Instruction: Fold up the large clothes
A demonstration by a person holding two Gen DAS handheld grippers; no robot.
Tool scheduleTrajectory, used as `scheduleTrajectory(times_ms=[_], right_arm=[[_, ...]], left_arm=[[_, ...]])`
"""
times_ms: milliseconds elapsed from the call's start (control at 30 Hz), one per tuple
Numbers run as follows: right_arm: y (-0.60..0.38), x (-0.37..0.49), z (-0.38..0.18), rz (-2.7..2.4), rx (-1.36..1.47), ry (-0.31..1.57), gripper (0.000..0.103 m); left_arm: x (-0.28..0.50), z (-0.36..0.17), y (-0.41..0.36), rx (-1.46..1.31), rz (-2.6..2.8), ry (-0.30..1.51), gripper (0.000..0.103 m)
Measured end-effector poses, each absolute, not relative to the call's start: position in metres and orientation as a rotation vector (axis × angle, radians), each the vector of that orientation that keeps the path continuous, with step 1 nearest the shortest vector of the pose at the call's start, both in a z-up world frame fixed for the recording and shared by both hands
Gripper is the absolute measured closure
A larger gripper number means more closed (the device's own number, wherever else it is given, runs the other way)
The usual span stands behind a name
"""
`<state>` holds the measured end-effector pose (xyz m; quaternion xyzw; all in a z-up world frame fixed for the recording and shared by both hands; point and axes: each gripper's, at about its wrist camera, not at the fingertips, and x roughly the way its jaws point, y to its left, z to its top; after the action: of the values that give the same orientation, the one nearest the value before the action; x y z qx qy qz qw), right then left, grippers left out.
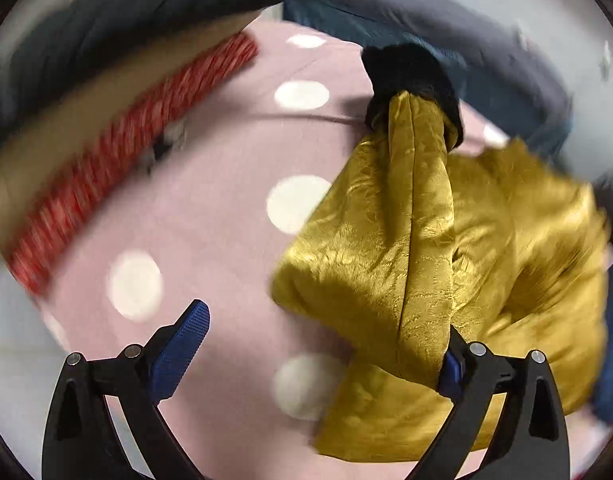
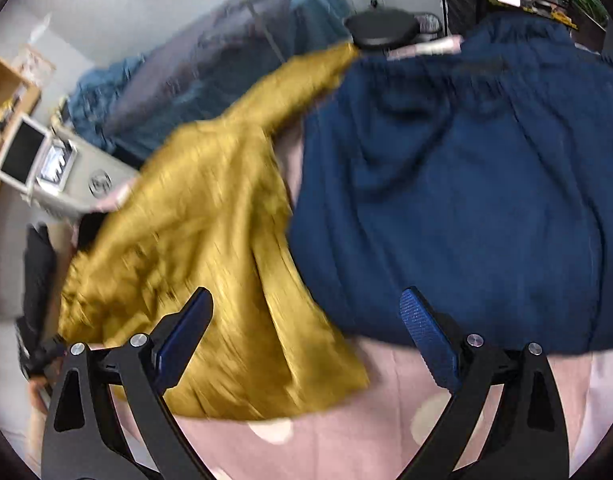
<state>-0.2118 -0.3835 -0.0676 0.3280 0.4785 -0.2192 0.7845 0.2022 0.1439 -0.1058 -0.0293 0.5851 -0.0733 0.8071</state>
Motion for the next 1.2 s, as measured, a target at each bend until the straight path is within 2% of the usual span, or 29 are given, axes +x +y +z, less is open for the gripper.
scheduleTrajectory(times_ms=[67,133,200,300,400,533,733,800,867,900,933,967,1033,1067,1100,1133,1200], right_arm=[[-0.369,-0.223,-0.088,-0.486,0.689,1.077,0.009],[-0.359,-0.227,-0.102,-0.488,0.658,1.121,0.009],[-0.353,-0.23,-0.108,-0.502,0.617,1.138,0.009],[-0.354,-0.228,-0.11,-0.496,0.598,1.159,0.009],[-0.353,-0.226,-0.113,-0.452,0.622,1.174,0.009],[-0.346,-0.215,-0.127,-0.423,0.564,1.233,0.009],[-0.34,-0.21,-0.151,-0.406,0.557,1.301,0.009],[-0.339,-0.211,-0.16,-0.405,0.57,1.322,0.019],[-0.334,-0.21,-0.17,-0.371,0.608,1.356,0.045],[-0.33,-0.209,-0.172,-0.353,0.622,1.364,0.051],[-0.325,-0.208,-0.175,-0.343,0.634,1.367,0.06],[-0.321,-0.207,-0.176,-0.337,0.643,1.363,0.07],[-0.312,-0.206,-0.174,-0.304,0.684,1.343,0.083],[-0.306,-0.206,-0.171,-0.282,0.693,1.333,0.087],[-0.299,-0.205,-0.167,-0.264,0.687,1.326,0.089],[-0.292,-0.206,-0.161,-0.236,0.673,1.32,0.094],[-0.271,-0.21,-0.145,-0.165,0.613,1.328,0.098]], left_arm=[[0.202,-0.108,0.171,-0.345,-0.172,1.277,0.009],[0.197,-0.1,0.191,-0.562,-0.199,1.229,0.009],[0.194,-0.077,0.199,-0.593,-0.21,1.128,0.009],[0.188,-0.038,0.202,-0.552,-0.281,0.995,0.007],[0.192,-0.03,0.185,-0.456,-0.408,1.046,0.007],[0.161,-0.069,0.142,-0.108,-0.496,1.21,0.007],[0.111,-0.164,0.11,0.137,-0.432,1.375,0.007],[0.112,-0.185,0.104,0.17,-0.362,1.384,0.008],[0.116,-0.198,0.098,0.1,-0.356,1.398,0.008],[0.117,-0.203,0.091,0.081,-0.363,1.397,0.008],[0.118,-0.208,0.083,0.095,-0.368,1.404,0.014],[0.119,-0.213,0.078,0.111,-0.372,1.418,0.031],[0.118,-0.217,0.061,0.161,-0.379,1.441,0.044],[0.117,-0.216,0.056,0.184,-0.385,1.435,0.059],[0.114,-0.213,0.053,0.185,-0.408,1.434,0.066],[0.112,-0.207,0.054,0.17,-0.439,1.434,0.079],[0.105,-0.195,0.061,0.156,-0.486,1.43,0.084]])
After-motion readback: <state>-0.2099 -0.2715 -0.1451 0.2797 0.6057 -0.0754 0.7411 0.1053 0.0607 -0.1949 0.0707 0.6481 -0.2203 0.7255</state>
